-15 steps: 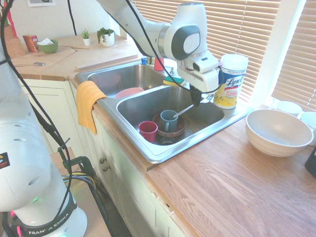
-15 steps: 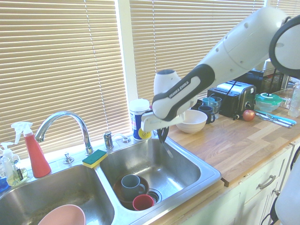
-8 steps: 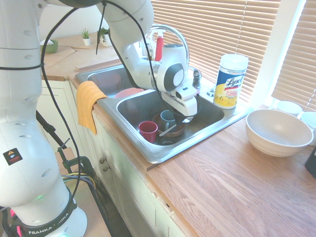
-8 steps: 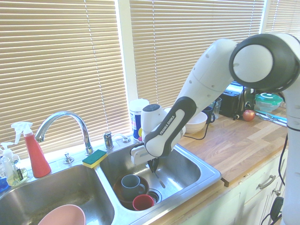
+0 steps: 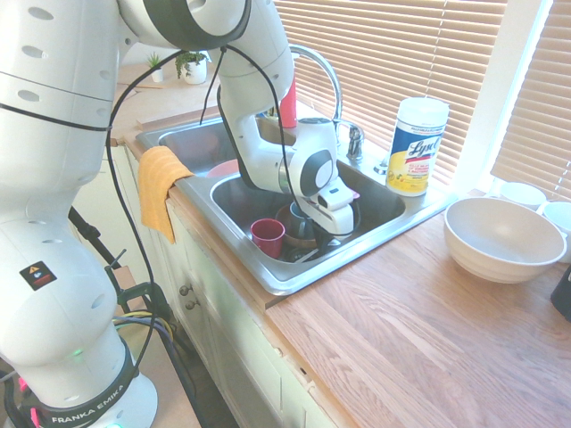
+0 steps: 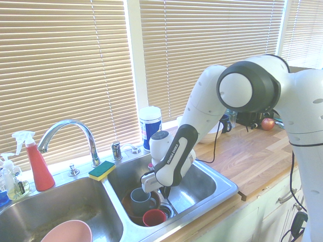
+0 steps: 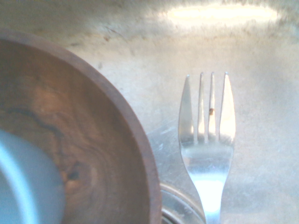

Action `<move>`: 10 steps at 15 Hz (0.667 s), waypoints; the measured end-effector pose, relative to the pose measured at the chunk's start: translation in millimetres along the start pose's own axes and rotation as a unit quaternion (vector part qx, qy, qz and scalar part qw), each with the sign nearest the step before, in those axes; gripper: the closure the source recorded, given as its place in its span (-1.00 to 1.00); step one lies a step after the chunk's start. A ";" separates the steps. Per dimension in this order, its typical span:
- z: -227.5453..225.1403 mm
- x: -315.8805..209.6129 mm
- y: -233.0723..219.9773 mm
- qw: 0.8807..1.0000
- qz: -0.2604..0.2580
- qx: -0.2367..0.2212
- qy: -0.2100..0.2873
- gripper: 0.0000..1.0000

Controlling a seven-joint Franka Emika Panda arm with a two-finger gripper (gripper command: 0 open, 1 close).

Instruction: Put the fork into the sink

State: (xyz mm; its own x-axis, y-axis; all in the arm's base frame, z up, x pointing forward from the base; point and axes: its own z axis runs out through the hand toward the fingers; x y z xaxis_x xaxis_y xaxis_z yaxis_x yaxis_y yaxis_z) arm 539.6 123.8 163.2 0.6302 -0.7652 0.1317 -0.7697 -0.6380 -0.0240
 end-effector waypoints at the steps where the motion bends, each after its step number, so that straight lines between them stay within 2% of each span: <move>1: 2.9 1.2 -1.2 1.000 0.000 0.000 -0.001 -1.00; 10: -5.6 11.8 -11.9 1.000 0.001 0.013 0.005 -1.00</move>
State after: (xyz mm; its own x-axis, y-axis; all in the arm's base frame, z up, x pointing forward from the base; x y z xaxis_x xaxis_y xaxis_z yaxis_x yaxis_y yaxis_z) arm 555.6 122.8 170.5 0.6275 -0.7658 0.1409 -0.7679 -0.6385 -0.0509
